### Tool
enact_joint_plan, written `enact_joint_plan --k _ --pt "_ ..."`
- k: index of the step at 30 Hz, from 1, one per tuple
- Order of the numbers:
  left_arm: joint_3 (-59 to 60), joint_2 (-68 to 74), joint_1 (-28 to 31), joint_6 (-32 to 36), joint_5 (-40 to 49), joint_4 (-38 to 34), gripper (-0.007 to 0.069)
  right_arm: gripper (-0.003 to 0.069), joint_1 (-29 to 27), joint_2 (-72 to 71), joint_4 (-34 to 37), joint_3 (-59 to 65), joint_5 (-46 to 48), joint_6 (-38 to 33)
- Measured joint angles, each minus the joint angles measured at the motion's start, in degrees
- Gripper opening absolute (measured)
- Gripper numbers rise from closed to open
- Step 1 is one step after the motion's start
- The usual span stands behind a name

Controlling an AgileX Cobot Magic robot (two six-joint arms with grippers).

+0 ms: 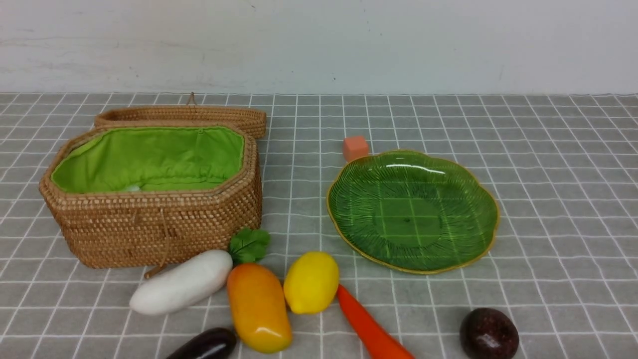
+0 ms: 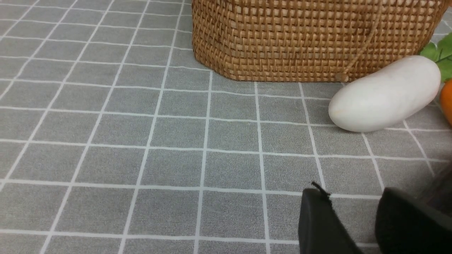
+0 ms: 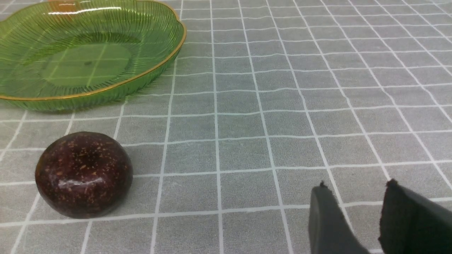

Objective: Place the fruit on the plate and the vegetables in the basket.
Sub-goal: Use the left arm to grab an eggplant and put it into the left basket

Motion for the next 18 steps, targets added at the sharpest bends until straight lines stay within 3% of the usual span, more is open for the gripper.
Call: enact_joint_plan --k 13,18 --pt "0.0 0.0 0.0 0.0 -0.8 0.4 0.0238 0.0241 0.0 0.0 0.0 0.0 0.0 0.0" --pt "0.04 0.0 0.0 -1.56 -11.62 -1.7 0.0238 0.0241 0.0 0.0 0.0 0.0 0.0 0.0"
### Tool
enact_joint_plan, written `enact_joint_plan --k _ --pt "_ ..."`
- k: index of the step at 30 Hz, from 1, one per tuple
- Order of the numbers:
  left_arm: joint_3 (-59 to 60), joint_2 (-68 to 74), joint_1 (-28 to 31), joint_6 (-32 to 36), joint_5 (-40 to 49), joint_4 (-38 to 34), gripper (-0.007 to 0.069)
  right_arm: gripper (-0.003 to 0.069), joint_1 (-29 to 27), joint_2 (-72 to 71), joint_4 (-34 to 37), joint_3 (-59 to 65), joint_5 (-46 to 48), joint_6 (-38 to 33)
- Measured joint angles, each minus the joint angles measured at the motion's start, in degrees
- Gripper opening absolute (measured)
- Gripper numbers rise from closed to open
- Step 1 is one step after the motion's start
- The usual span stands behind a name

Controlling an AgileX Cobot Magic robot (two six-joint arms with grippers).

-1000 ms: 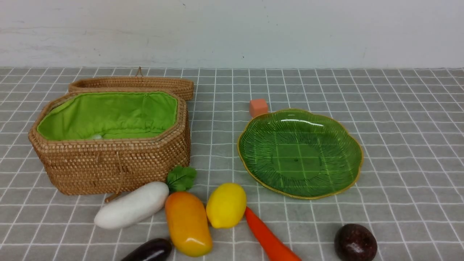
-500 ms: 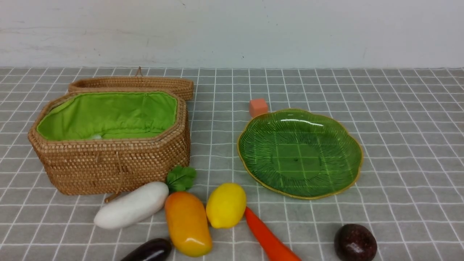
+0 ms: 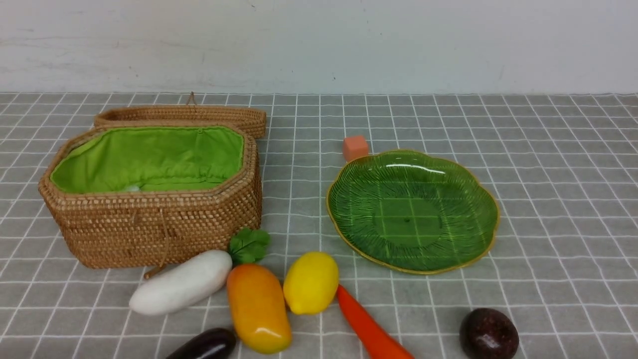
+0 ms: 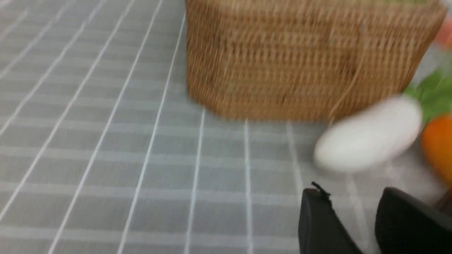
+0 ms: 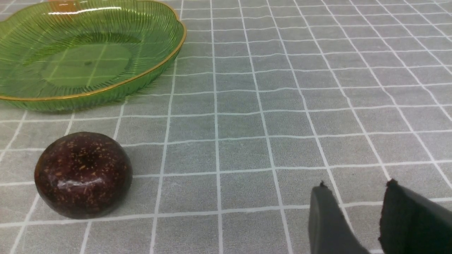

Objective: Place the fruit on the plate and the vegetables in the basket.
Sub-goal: Use the left arm to grab an eggplant and put it into the left basket

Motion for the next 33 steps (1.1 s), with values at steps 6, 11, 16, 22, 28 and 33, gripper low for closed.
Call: enact_joint_plan --k 6,11,16,22,28,33 --pt "-0.33 0.0 0.0 -3.39 -23.65 -4.35 0.0238 0.0241 0.0 0.0 0.0 0.0 0.0 0.0" --pt "-12.31 2.76 0.0 -4.49 -20.5 -5.29 0.0238 0.0241 0.0 0.0 0.0 0.0 0.0 0.0" --pt "-36.01 16.07 0.0 -4.33 -5.73 -4.35 0.0238 0.0241 0.0 0.0 0.0 0.0 0.0 0.0" --pt "-54.08 33.37 0.0 -4.08 17.13 -3.49 0.0238 0.0241 0.0 0.0 -0.13 0.0 0.0 0.0" --pt "-55.93 43.76 -1.84 -0.39 22.4 -0.18 0.0238 0.0241 0.0 0.0 -0.13 0.0 0.0 0.0" --pt "-55.93 50.64 -9.07 5.36 29.03 0.79 0.0238 0.0241 0.0 0.0 -0.13 0.0 0.0 0.0"
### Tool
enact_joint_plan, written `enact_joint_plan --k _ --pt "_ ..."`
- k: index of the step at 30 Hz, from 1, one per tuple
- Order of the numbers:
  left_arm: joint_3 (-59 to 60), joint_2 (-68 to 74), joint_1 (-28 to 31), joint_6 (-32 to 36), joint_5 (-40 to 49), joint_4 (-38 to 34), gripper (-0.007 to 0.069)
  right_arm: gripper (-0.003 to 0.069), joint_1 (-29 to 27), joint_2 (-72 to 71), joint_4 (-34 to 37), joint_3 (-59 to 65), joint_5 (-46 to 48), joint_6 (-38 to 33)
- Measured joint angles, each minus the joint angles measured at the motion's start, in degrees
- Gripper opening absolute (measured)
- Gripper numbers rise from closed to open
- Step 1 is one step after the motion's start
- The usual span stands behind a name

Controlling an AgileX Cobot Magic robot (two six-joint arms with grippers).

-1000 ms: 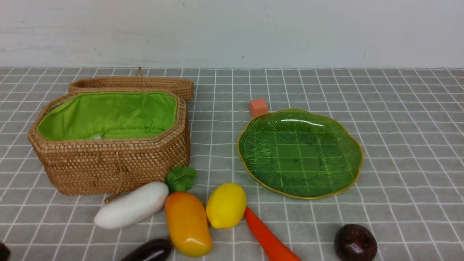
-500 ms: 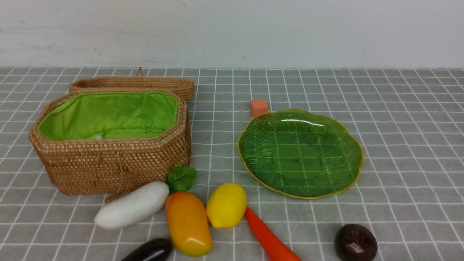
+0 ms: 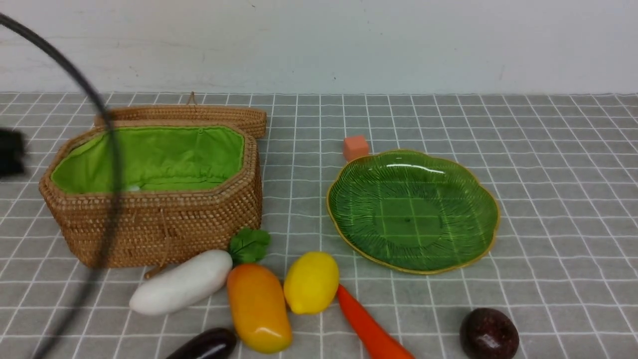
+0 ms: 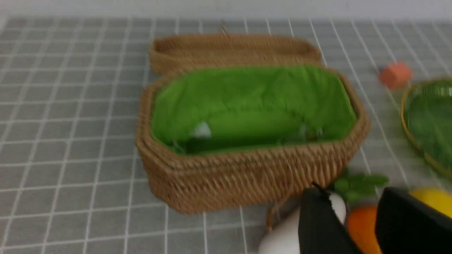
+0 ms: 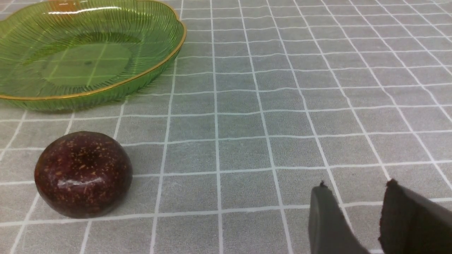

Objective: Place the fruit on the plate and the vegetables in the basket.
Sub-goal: Use the left arm to grab an eggplant and put it into the left basket

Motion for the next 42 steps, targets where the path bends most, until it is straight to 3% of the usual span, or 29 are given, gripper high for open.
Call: enact_joint_plan --k 2,7,10,15,18,23,25,26,35,38,42 --pt "0.0 5.77 -5.85 1.47 6.01 -0.31 0.0238 0.0241 0.0 0.0 0.0 0.0 0.0 0.0" --pt "1.26 14.92 -12.36 2.18 11.37 -0.83 0.028 0.0241 0.0 0.0 0.0 0.0 0.0 0.0" --pt "4.83 23.91 -16.53 3.56 8.34 0.01 0.0393 0.0241 0.0 0.0 0.0 0.0 0.0 0.0" --pt "7.75 33.97 -17.33 3.85 0.77 1.08 0.0563 0.0241 0.0 0.0 0.0 0.0 0.0 0.0" --pt "8.01 40.04 -17.33 3.9 -1.58 1.26 0.0606 0.0241 0.0 0.0 0.0 0.0 0.0 0.0" --pt "7.62 44.78 -17.33 3.98 -1.48 0.73 0.0541 0.0241 0.0 0.0 -0.04 0.0 0.0 0.0" --pt "6.81 44.9 -17.63 5.66 0.99 0.7 0.0402 0.0241 0.0 0.0 -0.04 0.0 0.0 0.0" --pt "6.54 44.9 -17.63 6.65 2.73 1.0 0.037 0.0241 0.0 0.0 -0.04 0.0 0.0 0.0" --pt "-3.79 33.36 -14.54 21.23 21.0 0.87 0.038 0.0241 0.0 0.0 -0.04 0.0 0.0 0.0" --pt "-12.94 30.15 -6.3 28.7 23.49 -0.19 0.038 0.0241 0.0 0.0 -0.04 0.0 0.0 0.0" --pt "-20.67 31.13 2.02 34.17 19.52 -1.74 0.038 0.0241 0.0 0.0 -0.04 0.0 0.0 0.0"
